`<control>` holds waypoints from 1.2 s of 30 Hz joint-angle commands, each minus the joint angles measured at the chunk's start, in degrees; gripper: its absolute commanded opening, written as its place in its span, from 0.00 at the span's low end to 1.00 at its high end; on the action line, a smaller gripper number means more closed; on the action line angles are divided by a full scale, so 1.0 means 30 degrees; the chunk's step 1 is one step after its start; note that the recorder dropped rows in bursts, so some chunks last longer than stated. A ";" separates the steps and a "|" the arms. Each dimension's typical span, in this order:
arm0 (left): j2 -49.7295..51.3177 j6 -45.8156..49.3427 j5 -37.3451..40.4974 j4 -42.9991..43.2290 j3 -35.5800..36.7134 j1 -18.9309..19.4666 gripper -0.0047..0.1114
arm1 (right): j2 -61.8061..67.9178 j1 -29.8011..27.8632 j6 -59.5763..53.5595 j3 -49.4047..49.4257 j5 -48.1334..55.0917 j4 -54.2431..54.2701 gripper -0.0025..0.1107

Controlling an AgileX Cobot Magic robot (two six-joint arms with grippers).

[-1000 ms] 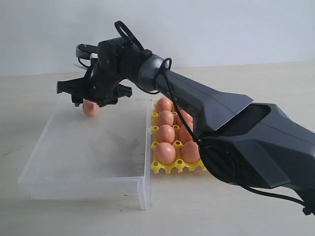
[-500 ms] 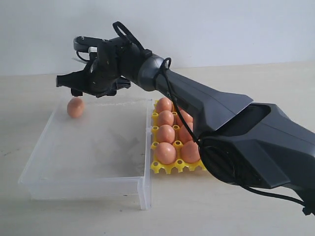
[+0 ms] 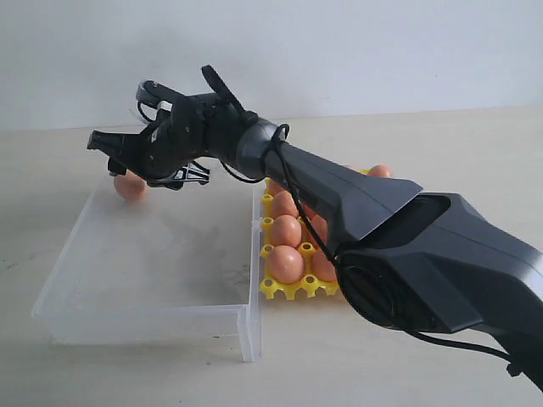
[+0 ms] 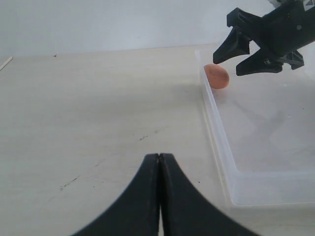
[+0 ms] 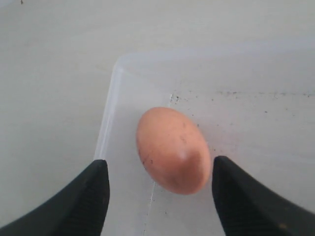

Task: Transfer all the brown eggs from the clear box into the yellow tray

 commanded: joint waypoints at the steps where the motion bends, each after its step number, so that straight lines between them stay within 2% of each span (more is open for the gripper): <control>1: -0.0045 -0.0002 -0.0168 -0.0069 -0.0077 -0.0089 0.04 | 0.0167 -0.0008 -0.0506 0.0006 -0.2122 -0.0174 0.55; 8: -0.0045 -0.0002 -0.0168 -0.0069 -0.0077 -0.0089 0.04 | 0.0544 -0.0008 -0.2190 0.0006 -0.3407 -0.0204 0.55; 21: -0.0045 -0.0002 -0.0168 -0.0069 -0.0077 -0.0089 0.04 | 0.1424 -0.0008 -0.2503 0.0006 -0.3935 -0.0051 0.55; 36: -0.0045 -0.0002 -0.0168 -0.0069 -0.0077 -0.0089 0.04 | 0.1901 0.0096 -0.3562 0.0006 -0.4678 0.2032 0.54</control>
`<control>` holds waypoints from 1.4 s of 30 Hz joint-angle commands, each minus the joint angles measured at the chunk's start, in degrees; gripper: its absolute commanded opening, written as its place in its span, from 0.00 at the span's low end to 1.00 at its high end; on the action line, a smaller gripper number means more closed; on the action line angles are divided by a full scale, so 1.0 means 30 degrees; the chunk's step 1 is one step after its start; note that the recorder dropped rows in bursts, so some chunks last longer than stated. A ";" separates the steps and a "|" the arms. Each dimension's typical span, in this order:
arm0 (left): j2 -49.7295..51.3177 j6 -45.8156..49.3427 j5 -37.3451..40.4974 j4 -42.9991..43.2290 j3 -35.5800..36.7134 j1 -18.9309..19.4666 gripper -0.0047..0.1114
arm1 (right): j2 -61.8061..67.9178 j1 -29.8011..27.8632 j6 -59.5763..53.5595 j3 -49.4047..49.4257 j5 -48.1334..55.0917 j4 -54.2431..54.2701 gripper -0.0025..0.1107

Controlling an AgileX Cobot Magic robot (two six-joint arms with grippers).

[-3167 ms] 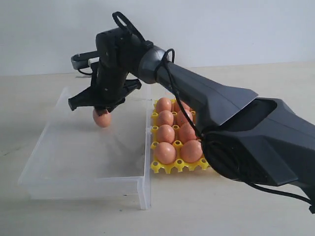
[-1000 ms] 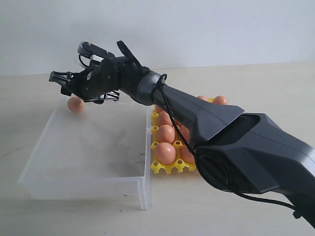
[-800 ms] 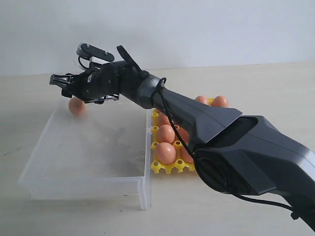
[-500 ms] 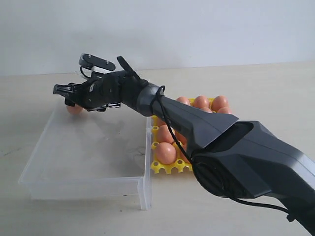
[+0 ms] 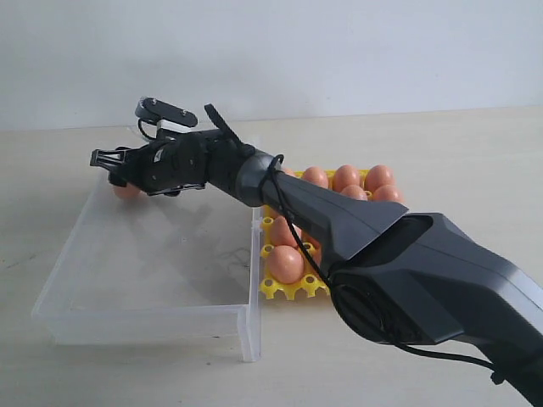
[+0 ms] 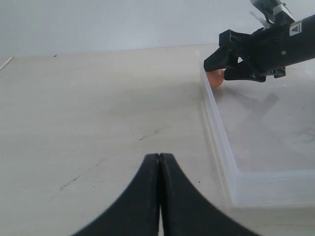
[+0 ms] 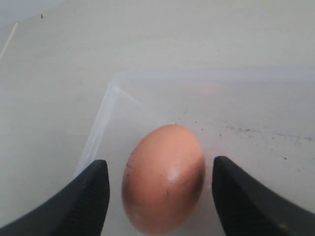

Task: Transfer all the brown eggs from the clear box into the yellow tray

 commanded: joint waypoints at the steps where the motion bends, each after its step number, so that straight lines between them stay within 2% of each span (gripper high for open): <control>1: -0.0045 -0.0002 -0.0168 -0.0069 -0.0077 -0.0089 0.04 | 0.0241 0.0096 -0.0533 0.0006 -0.0494 0.0905 0.53; 4: -0.0045 -0.0002 -0.0168 -0.0069 -0.0077 -0.0089 0.04 | 0.0426 0.0182 -0.1406 0.0006 -0.0541 0.1345 0.48; 7: -0.0045 -0.0002 -0.0168 -0.0069 -0.0077 -0.0089 0.04 | 0.0443 0.0182 -0.1816 0.0006 -0.0433 0.1617 0.39; 11: -0.0045 -0.0002 -0.0168 -0.0069 -0.0077 -0.0089 0.04 | 0.0362 0.0182 -0.1816 0.0006 -0.0433 0.1617 0.17; 14: -0.0045 -0.0002 -0.0168 -0.0069 -0.0077 -0.0089 0.04 | 0.0047 0.0182 -0.3345 0.0006 0.0444 0.1617 0.02; 21: -0.0045 -0.0002 -0.0168 -0.0069 -0.0077 -0.0089 0.04 | -0.0807 0.0182 -1.1743 0.0006 0.3129 0.1736 0.02; 24: -0.0045 -0.0002 -0.0168 -0.0069 -0.0077 -0.0089 0.04 | -0.1179 0.0192 -1.1802 0.0006 0.5154 0.1769 0.02; 27: -0.0045 -0.0002 -0.0168 -0.0069 -0.0077 -0.0089 0.04 | -0.2172 0.0192 -1.1453 0.0452 0.8735 0.1707 0.02; 28: -0.0045 -0.0002 -0.0168 -0.0069 -0.0077 -0.0089 0.04 | -0.2692 0.0192 -1.1208 0.1040 0.8700 0.1623 0.02; 30: -0.0045 -0.0002 -0.0168 -0.0069 -0.0077 -0.0089 0.04 | -0.4713 0.0093 -1.1139 0.3572 0.8507 0.1098 0.02; 33: -0.0045 -0.0002 -0.0168 -0.0069 -0.0077 -0.0089 0.04 | -0.8421 -0.0168 -1.1139 0.9099 0.8502 0.0837 0.02; 36: -0.0045 -0.0002 -0.0168 -0.0069 -0.0077 -0.0089 0.04 | -1.1866 -0.0298 -1.1509 1.4606 0.6925 -0.0960 0.02; 38: -0.0045 -0.0002 -0.0168 -0.0069 -0.0077 -0.0089 0.04 | -1.5500 -0.0396 -1.1509 2.0501 0.3382 -0.2459 0.02; 40: -0.0045 -0.0002 -0.0168 -0.0069 -0.0077 -0.0089 0.04 | -1.9155 -0.0500 -1.1509 2.5933 -0.2705 -0.3257 0.02; 42: -0.0045 -0.0002 -0.0168 -0.0069 -0.0077 -0.0089 0.04 | -2.1347 -0.0756 -1.1509 2.9329 -0.6522 -0.3705 0.02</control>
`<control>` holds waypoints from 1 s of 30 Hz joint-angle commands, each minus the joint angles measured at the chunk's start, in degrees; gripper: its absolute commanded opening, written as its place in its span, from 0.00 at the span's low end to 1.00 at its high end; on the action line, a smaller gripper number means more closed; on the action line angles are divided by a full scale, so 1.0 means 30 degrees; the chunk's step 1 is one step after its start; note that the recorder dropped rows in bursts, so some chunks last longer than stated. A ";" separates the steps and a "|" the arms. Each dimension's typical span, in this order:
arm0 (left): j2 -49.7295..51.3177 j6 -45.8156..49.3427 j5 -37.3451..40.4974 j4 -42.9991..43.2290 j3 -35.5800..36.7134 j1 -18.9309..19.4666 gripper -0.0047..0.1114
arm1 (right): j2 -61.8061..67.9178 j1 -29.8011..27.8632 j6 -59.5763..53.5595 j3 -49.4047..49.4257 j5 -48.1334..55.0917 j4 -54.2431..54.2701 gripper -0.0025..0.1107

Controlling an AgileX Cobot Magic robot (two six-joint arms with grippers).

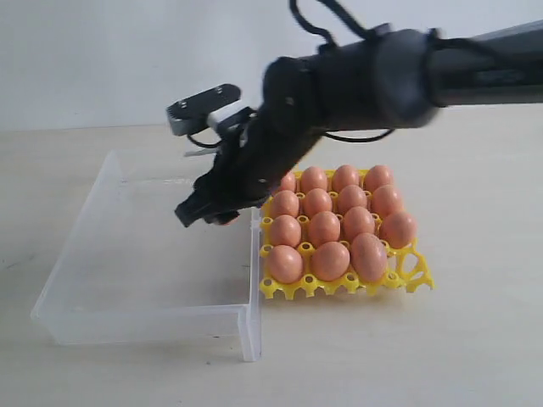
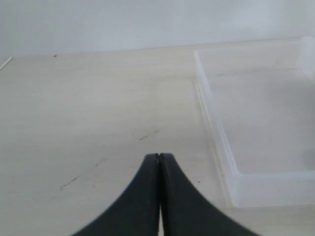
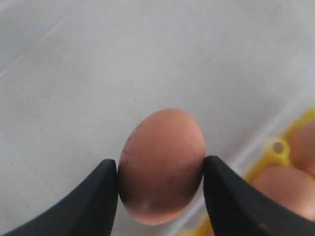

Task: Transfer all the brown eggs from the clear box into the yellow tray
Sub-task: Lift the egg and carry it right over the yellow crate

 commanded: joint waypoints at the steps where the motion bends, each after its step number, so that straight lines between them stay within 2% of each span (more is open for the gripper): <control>1: -0.0045 -0.0002 -0.0168 -0.0069 -0.0077 -0.0089 0.04 | -0.4982 -0.0593 -0.0121 0.6982 -0.8335 -0.1189 0.02; 7: -0.0045 -0.0002 -0.0168 -0.0069 -0.0077 -0.0089 0.04 | -0.9054 -0.2538 0.0277 1.4992 -1.5629 -0.1188 0.02; 13: -0.0045 -0.0002 -0.0168 -0.0069 -0.0077 -0.0089 0.04 | -0.9553 -0.4293 0.0968 1.9052 -1.9416 -0.1188 0.02; 17: -0.0045 -0.0002 -0.0168 -0.0069 -0.0077 -0.0089 0.04 | -0.9551 -0.5326 0.1849 2.0641 -2.1181 -0.0901 0.02; 20: -0.0045 -0.0002 -0.0168 -0.0069 -0.0077 -0.0089 0.04 | -0.9431 -0.6236 0.3064 2.1079 -2.1260 -0.0850 0.02; 30: -0.0045 -0.0002 -0.0168 -0.0069 -0.0077 -0.0089 0.04 | -0.6765 -0.6459 0.3261 2.0557 -2.1777 -0.1404 0.02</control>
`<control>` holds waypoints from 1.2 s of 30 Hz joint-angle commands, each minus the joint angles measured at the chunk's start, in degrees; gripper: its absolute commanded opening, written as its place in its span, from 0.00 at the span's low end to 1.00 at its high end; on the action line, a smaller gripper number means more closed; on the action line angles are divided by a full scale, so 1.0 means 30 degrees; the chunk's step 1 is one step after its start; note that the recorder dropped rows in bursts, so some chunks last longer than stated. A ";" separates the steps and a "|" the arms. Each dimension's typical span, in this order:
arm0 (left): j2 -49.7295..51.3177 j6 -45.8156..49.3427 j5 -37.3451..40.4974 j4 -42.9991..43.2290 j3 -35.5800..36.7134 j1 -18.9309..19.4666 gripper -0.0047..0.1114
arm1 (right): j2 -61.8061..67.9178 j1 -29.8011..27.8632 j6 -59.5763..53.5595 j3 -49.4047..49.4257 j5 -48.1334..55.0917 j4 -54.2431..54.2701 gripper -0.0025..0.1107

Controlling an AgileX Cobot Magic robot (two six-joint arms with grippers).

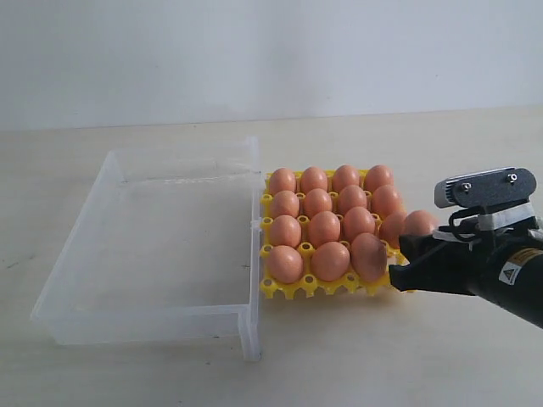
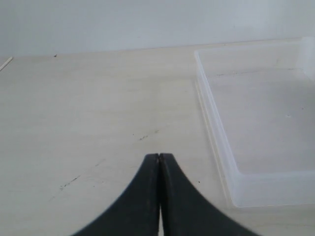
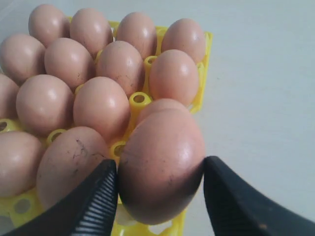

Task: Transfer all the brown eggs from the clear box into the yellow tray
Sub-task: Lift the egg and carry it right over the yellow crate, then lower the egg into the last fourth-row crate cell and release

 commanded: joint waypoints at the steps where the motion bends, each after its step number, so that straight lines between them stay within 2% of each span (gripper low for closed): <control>1: -0.0045 -0.0002 -0.0168 -0.0069 -0.0077 -0.0089 0.04 | 0.0652 -0.0111 0.0071 -0.0472 -0.0556 -0.0800 0.02; 6: -0.0045 -0.0002 -0.0168 -0.0069 -0.0077 -0.0089 0.04 | 0.1079 -0.0111 0.0071 -0.0553 -0.0515 -0.1443 0.03; 9: -0.0045 -0.0002 -0.0168 -0.0069 -0.0077 -0.0089 0.04 | 0.1079 -0.0111 0.0020 -0.0553 -0.0477 -0.1533 0.08; 12: -0.0045 -0.0002 -0.0168 -0.0069 -0.0077 -0.0089 0.04 | 0.1079 -0.0111 -0.0174 -0.0553 -0.0433 -0.1533 0.20; 17: -0.0045 -0.0002 -0.0168 -0.0069 -0.0077 -0.0089 0.04 | 0.1079 -0.0111 -0.0659 -0.0553 -0.0391 -0.1486 0.47; 21: -0.0045 -0.0002 -0.0168 -0.0069 -0.0077 -0.0089 0.04 | 0.1079 -0.0111 -0.0659 -0.0553 -0.0391 -0.1486 0.57; 28: -0.0045 -0.0002 -0.0168 -0.0069 -0.0077 -0.0089 0.04 | 0.0196 -0.0111 -0.0704 -0.0553 0.0329 -0.1486 0.57; 31: -0.0045 -0.0002 -0.0168 -0.0069 -0.0077 -0.0089 0.04 | -0.1740 -0.0111 -0.0704 -0.0553 0.1388 -0.1486 0.53; 33: -0.0045 -0.0002 -0.0168 -0.0069 -0.0077 -0.0089 0.04 | -0.3364 -0.0111 -0.0582 -0.0553 0.2120 -0.1486 0.45; 36: -0.0045 -0.0002 -0.0168 -0.0069 -0.0077 -0.0089 0.04 | -0.5551 -0.0065 0.0048 -0.0553 0.3211 -0.1486 0.28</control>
